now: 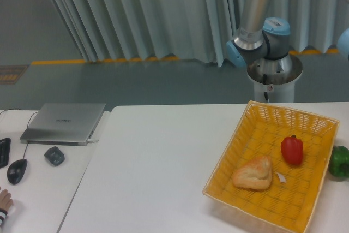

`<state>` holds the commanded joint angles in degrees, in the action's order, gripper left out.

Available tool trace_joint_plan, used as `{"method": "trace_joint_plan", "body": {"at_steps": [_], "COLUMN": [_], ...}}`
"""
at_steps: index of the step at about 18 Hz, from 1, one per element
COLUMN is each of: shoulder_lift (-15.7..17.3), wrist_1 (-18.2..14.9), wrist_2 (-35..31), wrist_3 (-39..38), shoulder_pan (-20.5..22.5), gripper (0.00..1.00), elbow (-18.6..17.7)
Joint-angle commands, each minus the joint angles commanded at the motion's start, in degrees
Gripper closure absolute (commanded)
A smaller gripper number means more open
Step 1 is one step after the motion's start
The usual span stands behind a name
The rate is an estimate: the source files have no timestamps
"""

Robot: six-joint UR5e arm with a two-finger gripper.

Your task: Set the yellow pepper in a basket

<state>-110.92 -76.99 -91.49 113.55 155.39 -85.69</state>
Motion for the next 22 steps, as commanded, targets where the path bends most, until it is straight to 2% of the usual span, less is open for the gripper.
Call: {"method": "trace_joint_plan", "body": {"at_steps": [2,3,4,12,15,18,22], "shoulder_lift": [0.00,0.00,0.00,0.96,3.07,6.76,11.24], "wrist_1": [0.00,0.00,0.00,-0.26,-2.01,-5.35,-8.25], "wrist_2": [0.00,0.00,0.00,0.00,0.09,0.61,1.23], "wrist_3": [-0.26,-0.26,-0.26,-0.09,0.00,-0.26,-2.18], "shoulder_pan": [0.09,0.09,0.09,0.09,1.23,1.84,1.41], "gripper": [0.86,0.98,1.00,1.00,1.00,1.00,1.00], "elbow": [-0.18,-0.18,-0.18,0.44,0.35,0.35,-0.09]}}
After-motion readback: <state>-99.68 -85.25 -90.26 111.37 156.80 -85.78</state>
